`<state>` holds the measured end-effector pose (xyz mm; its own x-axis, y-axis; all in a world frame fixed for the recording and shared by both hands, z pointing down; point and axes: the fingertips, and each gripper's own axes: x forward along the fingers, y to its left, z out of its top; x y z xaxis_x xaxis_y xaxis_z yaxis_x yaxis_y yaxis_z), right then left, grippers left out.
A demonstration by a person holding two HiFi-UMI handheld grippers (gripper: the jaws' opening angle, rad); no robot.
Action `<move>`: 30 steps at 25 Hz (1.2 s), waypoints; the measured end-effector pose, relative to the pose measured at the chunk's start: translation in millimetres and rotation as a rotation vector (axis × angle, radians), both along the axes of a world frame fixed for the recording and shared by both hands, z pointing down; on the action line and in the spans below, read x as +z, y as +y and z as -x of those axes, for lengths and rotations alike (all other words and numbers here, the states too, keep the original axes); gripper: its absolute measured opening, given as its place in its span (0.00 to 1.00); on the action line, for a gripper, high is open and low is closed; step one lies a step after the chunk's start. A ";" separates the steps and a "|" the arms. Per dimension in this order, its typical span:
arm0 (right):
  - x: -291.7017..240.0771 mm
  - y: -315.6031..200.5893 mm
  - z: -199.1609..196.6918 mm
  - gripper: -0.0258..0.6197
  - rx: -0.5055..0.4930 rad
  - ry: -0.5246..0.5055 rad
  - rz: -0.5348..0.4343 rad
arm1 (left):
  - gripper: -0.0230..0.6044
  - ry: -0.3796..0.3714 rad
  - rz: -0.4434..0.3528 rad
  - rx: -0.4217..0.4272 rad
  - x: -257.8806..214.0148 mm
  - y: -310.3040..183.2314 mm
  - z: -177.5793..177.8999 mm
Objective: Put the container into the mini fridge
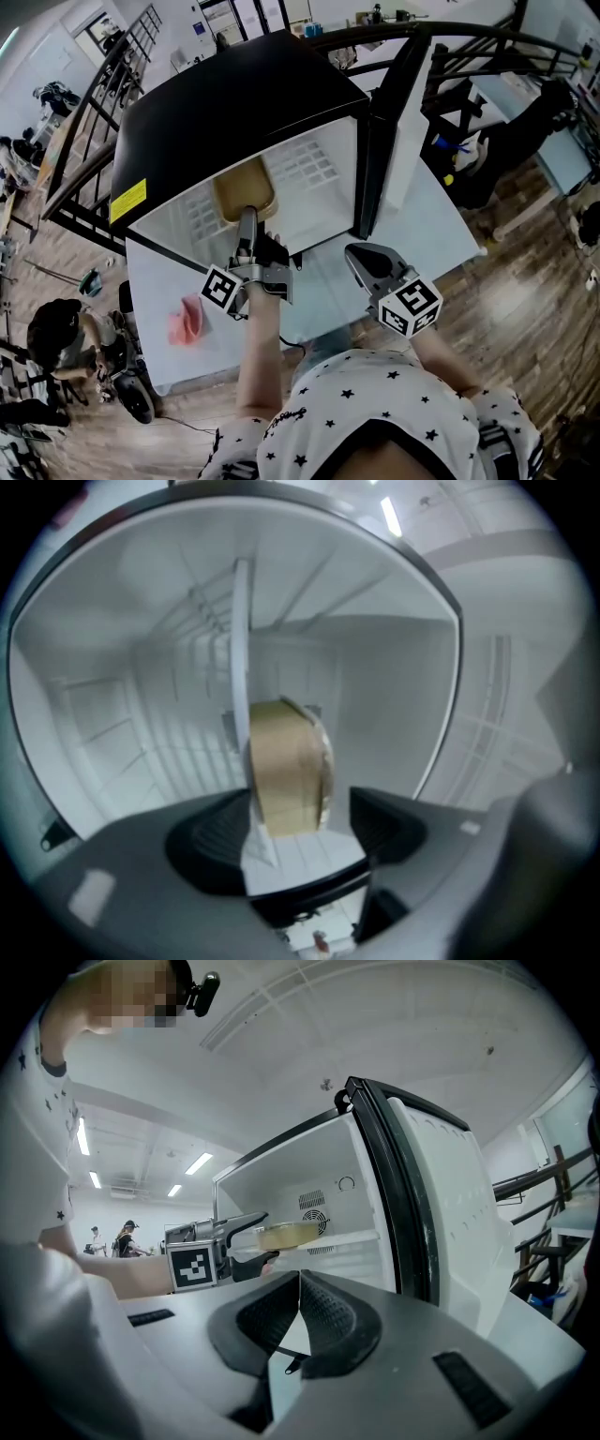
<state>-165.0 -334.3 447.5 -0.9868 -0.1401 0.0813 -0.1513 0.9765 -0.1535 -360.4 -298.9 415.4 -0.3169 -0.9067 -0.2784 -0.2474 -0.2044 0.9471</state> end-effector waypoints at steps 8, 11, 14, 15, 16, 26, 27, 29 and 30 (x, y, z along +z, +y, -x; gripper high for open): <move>-2.0 10.7 -14.2 0.07 -0.004 0.005 -0.006 | 0.57 -0.083 0.065 0.019 7.1 10.9 -26.2; -2.5 18.2 -20.2 0.07 -0.006 0.007 -0.009 | 0.49 -0.145 0.116 0.020 10.9 19.4 -38.7; -2.4 25.2 -28.4 0.07 -0.007 0.010 -0.008 | 0.32 -0.181 0.171 0.020 16.1 26.3 -53.1; -1.7 27.5 -31.7 0.07 -0.008 0.011 -0.007 | 0.26 -0.187 0.197 0.015 20.7 29.5 -57.5; -0.9 30.2 -35.0 0.07 -0.008 0.011 -0.006 | 0.22 -0.192 0.227 0.009 26.3 33.3 -61.5; -0.7 55.8 -63.1 0.07 -0.021 0.007 0.014 | 0.04 -0.353 0.403 -0.012 44.3 66.2 -106.4; -1.1 57.9 -65.4 0.07 -0.022 0.006 0.017 | 0.04 -0.389 0.425 -0.015 44.7 69.5 -111.6; -0.9 63.4 -68.6 0.07 -0.024 0.004 0.024 | 0.04 -0.465 0.467 -0.019 45.3 76.3 -122.0; -0.6 66.5 -69.3 0.07 -0.026 0.003 0.026 | 0.04 -0.498 0.487 -0.019 46.4 79.8 -126.7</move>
